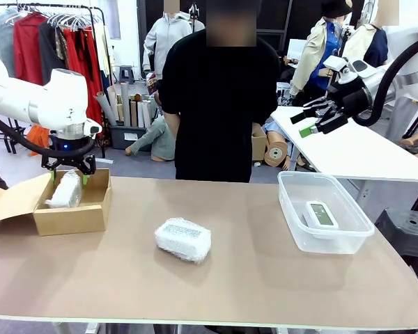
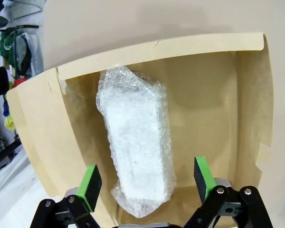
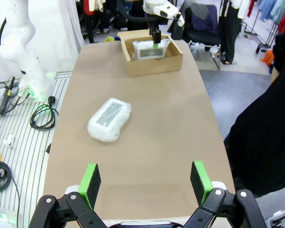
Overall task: Separate and place wrapped and unwrapped clocks.
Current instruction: Pick up the Digital clock indicated by the person.
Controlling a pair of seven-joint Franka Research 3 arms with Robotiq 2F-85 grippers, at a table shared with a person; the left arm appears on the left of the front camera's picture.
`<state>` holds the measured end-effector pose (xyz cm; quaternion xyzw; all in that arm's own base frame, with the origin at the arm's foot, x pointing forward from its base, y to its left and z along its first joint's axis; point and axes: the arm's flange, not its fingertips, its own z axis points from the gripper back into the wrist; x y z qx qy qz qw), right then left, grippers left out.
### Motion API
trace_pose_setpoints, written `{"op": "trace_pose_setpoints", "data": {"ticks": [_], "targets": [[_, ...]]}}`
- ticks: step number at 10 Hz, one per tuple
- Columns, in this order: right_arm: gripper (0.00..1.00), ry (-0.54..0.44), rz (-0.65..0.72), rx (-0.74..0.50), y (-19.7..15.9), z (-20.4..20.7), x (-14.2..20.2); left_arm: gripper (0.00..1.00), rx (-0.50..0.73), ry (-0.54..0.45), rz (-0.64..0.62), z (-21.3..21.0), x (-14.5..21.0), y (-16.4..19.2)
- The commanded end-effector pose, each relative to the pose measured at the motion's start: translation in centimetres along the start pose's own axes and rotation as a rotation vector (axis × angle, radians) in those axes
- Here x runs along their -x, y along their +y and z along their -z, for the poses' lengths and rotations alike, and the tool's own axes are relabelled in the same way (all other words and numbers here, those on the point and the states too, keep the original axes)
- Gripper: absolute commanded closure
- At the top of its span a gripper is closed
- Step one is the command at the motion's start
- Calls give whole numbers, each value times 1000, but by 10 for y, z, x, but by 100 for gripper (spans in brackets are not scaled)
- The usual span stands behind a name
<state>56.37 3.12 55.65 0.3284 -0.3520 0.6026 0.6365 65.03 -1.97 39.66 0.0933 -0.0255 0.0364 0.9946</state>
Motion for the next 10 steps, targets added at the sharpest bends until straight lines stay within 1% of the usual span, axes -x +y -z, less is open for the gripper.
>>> {"op": "trace_pose_setpoints", "data": {"ticks": [1,3,4,5,6,7,8,9,10], "targets": [[0,0,-8,2,1,-1,-1,0,-6,-2,1,-1,-1,1],[0,0,-8,2,1,-1,-1,0,0,1,0,1,0,0],[0,0,-8,2,1,-1,-1,0,111,104,125,-9,10,-3],[0,0,-8,2,1,-1,-1,0,144,150,242,-21,18,-3],[0,0,-8,2,1,-1,-1,0,187,173,320,-35,27,2],[0,0,-8,2,1,-1,-1,0,249,161,360,-41,35,-7],[0,0,-8,2,1,-1,-1,0,282,176,429,-54,42,1],[0,0,-8,2,1,-1,-1,0,317,181,496,-64,52,-1],[0,0,-8,2,1,-1,-1,0,355,204,674,-73,62,-4]]}}
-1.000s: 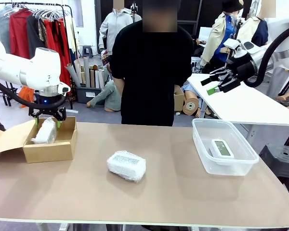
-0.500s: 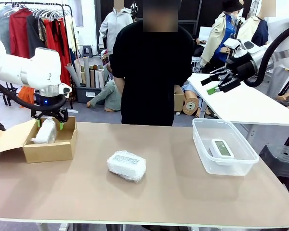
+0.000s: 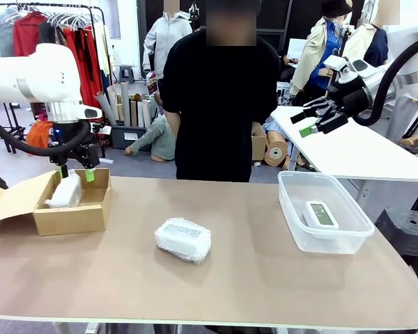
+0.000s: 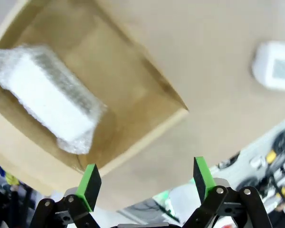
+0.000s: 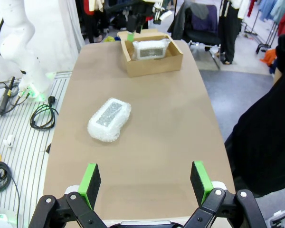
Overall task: Separate and place wrapped and unwrapped clocks.
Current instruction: Pick up the Digital clock indicated by the person.
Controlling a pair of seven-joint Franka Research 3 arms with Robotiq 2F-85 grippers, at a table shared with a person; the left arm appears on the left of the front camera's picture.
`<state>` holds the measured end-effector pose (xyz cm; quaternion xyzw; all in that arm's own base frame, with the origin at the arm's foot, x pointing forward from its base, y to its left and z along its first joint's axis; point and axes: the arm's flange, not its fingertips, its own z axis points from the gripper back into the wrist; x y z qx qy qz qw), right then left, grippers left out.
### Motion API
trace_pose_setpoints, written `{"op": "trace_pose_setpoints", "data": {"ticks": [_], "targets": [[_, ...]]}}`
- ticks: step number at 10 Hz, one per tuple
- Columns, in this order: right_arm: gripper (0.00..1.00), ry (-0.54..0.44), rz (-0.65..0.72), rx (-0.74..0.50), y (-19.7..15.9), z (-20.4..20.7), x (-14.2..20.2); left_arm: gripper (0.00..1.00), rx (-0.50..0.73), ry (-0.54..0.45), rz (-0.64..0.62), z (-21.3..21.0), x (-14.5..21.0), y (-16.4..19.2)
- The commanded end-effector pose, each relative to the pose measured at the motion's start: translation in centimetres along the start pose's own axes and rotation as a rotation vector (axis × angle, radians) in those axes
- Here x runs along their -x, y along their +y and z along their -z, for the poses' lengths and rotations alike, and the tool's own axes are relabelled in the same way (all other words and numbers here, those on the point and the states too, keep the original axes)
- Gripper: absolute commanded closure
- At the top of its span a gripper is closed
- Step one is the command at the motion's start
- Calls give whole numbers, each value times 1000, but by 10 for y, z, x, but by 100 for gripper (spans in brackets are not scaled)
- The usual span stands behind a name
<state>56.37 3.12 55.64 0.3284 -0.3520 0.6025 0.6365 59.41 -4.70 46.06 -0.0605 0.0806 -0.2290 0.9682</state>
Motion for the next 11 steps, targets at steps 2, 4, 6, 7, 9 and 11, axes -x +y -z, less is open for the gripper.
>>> {"op": "trace_pose_setpoints", "data": {"ticks": [2,4,6,7,9,11], "targets": [[0,0,-9,2,1,-1,-1,0,58,35,411,-6,20,-17],[0,0,-9,2,1,-1,-1,0,18,-71,670,-15,31,-34],[0,0,-9,2,1,-1,-1,0,-44,-166,835,-15,35,-44],[0,0,-9,2,1,-1,-1,0,-48,-210,940,-18,41,-51],[0,0,-9,2,1,-1,-1,0,26,-337,1088,-28,55,-58],[0,0,-9,2,1,-1,-1,0,98,-444,1201,-36,70,-63]]}}
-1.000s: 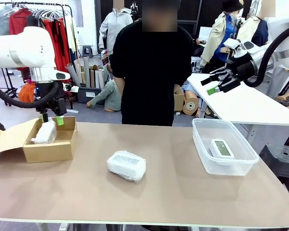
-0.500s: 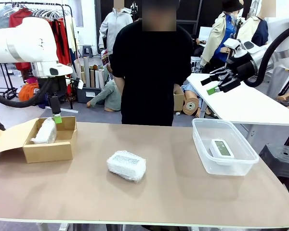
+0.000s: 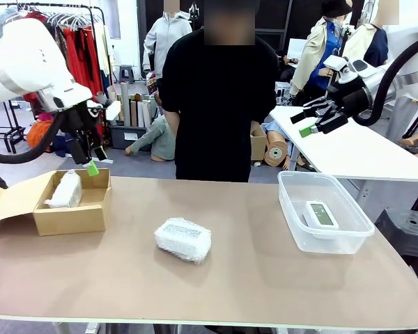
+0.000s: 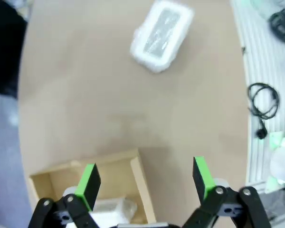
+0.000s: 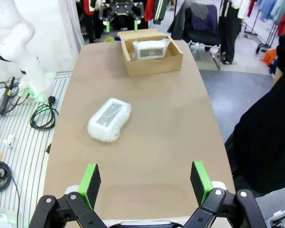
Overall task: Separate and place wrapped and unwrapped clocks.
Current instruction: Pick up the Digital clock indicated by the person.
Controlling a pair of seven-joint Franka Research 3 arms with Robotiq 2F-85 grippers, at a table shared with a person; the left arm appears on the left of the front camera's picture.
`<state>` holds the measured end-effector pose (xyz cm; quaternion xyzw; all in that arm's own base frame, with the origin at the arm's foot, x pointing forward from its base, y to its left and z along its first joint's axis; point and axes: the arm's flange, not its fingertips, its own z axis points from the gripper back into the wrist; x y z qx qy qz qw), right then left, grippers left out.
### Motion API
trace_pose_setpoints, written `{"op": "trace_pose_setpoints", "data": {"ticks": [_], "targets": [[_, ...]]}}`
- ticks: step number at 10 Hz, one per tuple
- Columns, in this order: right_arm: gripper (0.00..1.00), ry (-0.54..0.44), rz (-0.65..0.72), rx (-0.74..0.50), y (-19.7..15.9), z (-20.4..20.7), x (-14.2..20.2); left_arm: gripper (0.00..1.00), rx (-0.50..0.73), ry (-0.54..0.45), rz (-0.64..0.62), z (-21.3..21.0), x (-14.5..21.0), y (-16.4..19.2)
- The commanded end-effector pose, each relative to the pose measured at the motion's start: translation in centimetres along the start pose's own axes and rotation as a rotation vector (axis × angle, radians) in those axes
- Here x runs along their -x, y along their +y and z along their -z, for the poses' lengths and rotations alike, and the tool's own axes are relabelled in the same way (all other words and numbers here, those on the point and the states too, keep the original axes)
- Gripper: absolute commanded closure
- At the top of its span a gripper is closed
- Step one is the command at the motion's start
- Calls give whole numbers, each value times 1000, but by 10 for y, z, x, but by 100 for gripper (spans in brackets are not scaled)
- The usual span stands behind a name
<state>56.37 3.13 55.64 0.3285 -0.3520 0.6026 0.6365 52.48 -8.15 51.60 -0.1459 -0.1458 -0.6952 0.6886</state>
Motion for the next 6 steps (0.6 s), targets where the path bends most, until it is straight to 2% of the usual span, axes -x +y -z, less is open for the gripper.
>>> {"op": "trace_pose_setpoints", "data": {"ticks": [1,4,6], "targets": [[0,0,-9,2,1,-1,-1,0,40,-166,82,-17,14,-10],[0,0,-9,2,1,-1,-1,0,-114,-311,52,-52,10,-9],[0,0,-9,2,1,-1,-1,0,-145,-438,-24,-76,11,-2]]}}
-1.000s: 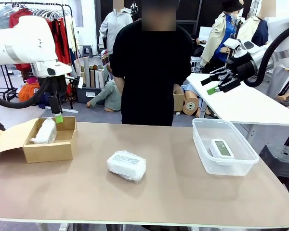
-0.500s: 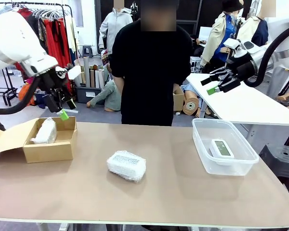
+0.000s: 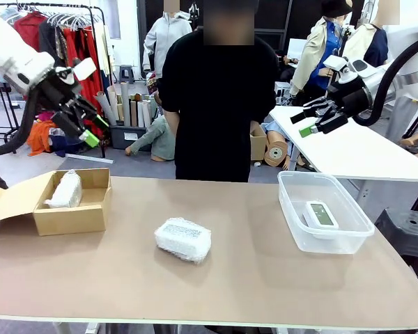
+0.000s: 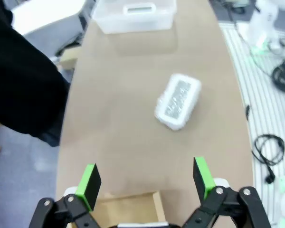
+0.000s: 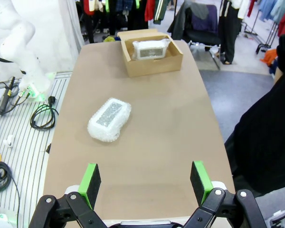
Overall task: Separate and place wrapped and unwrapped clocks.
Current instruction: Pick up the Digital clock indicated by the person.
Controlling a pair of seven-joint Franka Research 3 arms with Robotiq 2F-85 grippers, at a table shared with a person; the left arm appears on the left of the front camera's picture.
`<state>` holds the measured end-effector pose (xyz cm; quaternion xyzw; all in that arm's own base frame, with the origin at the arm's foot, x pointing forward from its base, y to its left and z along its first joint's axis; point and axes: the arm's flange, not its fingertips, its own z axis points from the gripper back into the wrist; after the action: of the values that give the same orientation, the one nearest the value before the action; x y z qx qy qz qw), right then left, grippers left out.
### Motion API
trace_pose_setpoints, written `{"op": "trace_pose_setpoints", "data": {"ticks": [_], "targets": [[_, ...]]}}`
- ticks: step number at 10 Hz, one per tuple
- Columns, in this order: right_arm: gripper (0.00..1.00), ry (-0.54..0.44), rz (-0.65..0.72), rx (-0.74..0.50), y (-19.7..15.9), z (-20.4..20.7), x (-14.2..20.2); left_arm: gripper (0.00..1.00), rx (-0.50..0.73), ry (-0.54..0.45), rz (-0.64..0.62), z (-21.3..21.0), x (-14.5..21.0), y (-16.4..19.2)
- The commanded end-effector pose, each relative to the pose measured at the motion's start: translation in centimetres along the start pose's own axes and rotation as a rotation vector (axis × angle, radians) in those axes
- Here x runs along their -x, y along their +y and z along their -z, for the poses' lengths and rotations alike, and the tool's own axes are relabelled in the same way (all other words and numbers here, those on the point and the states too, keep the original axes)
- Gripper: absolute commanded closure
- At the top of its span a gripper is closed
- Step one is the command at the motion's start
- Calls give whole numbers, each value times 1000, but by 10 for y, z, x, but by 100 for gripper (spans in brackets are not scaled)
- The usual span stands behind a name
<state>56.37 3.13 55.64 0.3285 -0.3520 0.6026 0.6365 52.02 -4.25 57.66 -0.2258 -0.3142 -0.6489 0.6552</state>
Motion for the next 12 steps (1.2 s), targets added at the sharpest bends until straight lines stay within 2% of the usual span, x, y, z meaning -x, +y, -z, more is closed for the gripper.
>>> {"op": "trace_pose_setpoints", "data": {"ticks": [1,6,9,12], "targets": [[0,0,-9,2,1,-1,-1,0,-21,-119,-57,-11,-4,7],[0,0,-9,2,1,-1,-1,0,-58,-193,-153,-27,10,24],[0,0,-9,2,1,-1,-1,0,-33,-120,-99,-23,24,37],[0,0,-9,2,1,-1,-1,0,-26,-134,-112,-19,28,45]]}}
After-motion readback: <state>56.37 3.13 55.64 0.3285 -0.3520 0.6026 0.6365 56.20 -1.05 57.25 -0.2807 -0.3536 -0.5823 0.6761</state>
